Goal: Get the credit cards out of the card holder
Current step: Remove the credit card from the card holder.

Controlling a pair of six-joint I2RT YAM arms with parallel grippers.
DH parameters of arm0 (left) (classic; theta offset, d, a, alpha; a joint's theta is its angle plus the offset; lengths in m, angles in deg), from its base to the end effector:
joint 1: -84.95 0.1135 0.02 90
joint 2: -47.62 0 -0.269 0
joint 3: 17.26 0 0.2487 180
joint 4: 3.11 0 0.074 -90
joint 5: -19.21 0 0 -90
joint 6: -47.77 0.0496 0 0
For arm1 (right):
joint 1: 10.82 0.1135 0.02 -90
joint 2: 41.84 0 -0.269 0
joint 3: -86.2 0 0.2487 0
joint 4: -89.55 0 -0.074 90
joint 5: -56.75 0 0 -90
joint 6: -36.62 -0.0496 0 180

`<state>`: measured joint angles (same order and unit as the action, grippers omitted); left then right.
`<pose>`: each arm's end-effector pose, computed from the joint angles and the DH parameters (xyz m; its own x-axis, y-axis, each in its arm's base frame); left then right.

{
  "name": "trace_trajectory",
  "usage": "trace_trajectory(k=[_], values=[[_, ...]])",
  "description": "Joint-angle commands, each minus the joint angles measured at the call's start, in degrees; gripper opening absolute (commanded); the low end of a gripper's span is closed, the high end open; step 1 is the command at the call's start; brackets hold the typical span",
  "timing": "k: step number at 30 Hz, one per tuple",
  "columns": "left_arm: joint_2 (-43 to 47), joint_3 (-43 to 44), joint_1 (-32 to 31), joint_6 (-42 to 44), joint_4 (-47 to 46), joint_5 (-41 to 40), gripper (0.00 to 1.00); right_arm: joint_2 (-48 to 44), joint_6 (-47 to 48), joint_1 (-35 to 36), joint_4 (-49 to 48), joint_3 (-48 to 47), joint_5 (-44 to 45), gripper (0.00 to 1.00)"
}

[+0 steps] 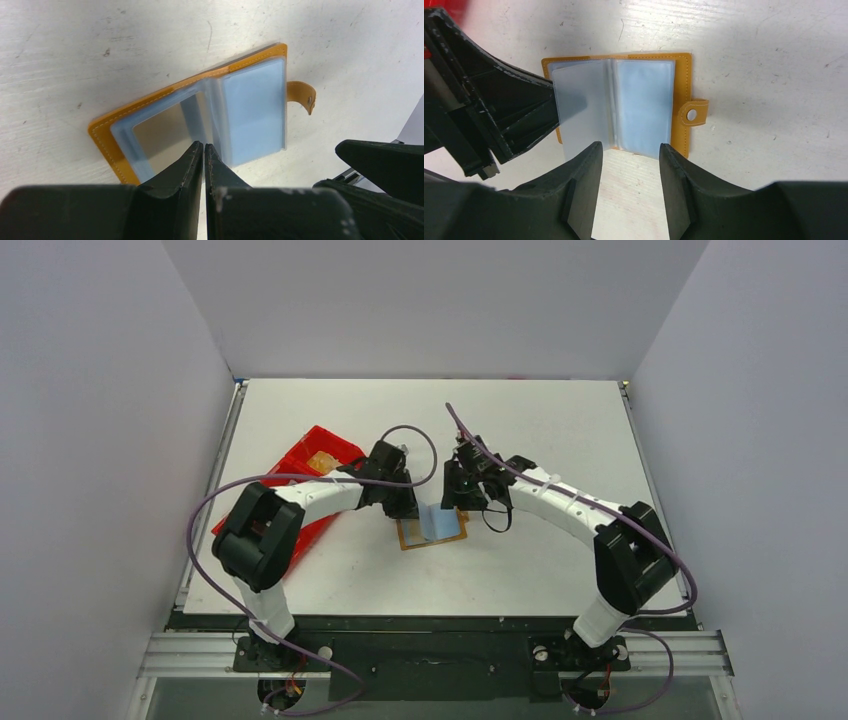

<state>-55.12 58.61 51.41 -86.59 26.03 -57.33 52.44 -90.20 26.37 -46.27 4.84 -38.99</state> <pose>0.3016 -0.2138 0.1621 -0.9456 -0.1889 -0.2648 -0.0215 0.8484 -0.5289 0.2754 0.2152 0.2226 -0.9218 0.0491 -0.3845 -0.1152 0.9124 0.3927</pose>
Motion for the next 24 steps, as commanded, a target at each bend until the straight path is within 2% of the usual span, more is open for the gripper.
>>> trace_trajectory(k=[1,13,24], values=[[-1.5,4.1,-1.2,0.0,-1.4,0.7,0.04,-4.2,-0.3,-1.0,-0.3,0.9,2.5,0.43],[-7.3,10.0,-4.0,-0.1,-1.1,0.8,0.04,-9.0,-1.0,-2.5,0.4,4.8,5.6,0.44],[-11.5,9.2,-4.3,-0.3,-2.7,1.3,0.04,-7.9,-0.8,-2.6,0.5,4.7,5.6,0.44]])
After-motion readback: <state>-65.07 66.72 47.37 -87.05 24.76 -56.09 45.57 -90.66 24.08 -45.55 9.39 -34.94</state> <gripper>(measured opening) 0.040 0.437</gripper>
